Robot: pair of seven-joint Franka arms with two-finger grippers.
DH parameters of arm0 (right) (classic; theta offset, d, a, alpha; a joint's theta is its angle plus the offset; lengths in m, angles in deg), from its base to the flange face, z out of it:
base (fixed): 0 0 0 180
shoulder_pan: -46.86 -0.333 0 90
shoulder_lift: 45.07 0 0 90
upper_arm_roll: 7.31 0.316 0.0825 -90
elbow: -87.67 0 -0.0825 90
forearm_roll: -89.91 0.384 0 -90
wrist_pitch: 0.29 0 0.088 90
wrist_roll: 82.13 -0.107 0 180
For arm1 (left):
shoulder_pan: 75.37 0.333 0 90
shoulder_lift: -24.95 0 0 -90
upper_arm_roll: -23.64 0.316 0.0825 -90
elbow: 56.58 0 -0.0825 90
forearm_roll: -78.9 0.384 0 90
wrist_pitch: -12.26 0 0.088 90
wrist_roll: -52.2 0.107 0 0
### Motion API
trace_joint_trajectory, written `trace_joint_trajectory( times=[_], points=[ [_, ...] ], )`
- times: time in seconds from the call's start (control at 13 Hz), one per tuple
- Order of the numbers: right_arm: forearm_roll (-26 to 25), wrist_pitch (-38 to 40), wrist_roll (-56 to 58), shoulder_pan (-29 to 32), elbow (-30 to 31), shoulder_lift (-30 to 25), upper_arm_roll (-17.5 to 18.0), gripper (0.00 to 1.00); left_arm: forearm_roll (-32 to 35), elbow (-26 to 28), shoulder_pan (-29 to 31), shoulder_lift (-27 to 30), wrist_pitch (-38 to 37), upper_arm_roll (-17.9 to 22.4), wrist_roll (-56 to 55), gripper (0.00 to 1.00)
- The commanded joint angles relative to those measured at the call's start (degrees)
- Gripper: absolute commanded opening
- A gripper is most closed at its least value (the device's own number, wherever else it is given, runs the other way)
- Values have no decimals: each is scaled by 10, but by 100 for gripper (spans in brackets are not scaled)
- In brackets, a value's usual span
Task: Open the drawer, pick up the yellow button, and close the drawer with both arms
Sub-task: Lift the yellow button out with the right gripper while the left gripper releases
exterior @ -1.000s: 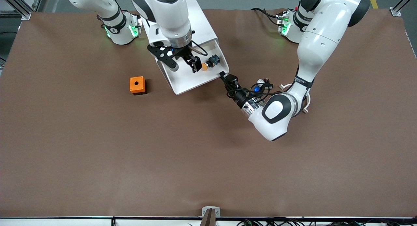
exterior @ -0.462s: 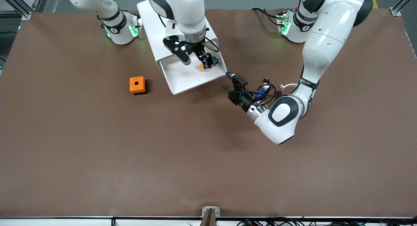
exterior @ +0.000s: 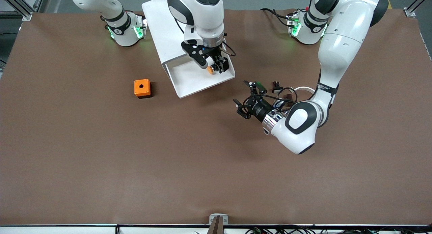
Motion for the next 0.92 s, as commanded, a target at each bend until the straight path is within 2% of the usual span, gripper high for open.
trace_joint_trajectory(
  times=[0.0,0.23,0.46,0.62,0.77,0.85],
  points=[
    [-2,-13,-26,-18,-3,14,-6,97,55,-26,-9,9,37,4,107,99],
    [-3,-14,-27,-18,-2,21,-7,96,131,-25,-11,39,107,0,206,99],
    [-3,-12,-27,-19,-2,23,-7,83,221,-22,-27,68,167,-6,238,99],
    [-2,-10,-31,-18,-2,23,-6,80,267,-13,-37,89,217,-15,248,99],
    [-2,-8,-32,-19,-1,24,-6,67,314,-12,-52,94,251,-17,248,99],
    [-2,-9,-31,-19,-1,25,-6,49,333,-12,-61,98,263,-17,248,99]
  ],
)
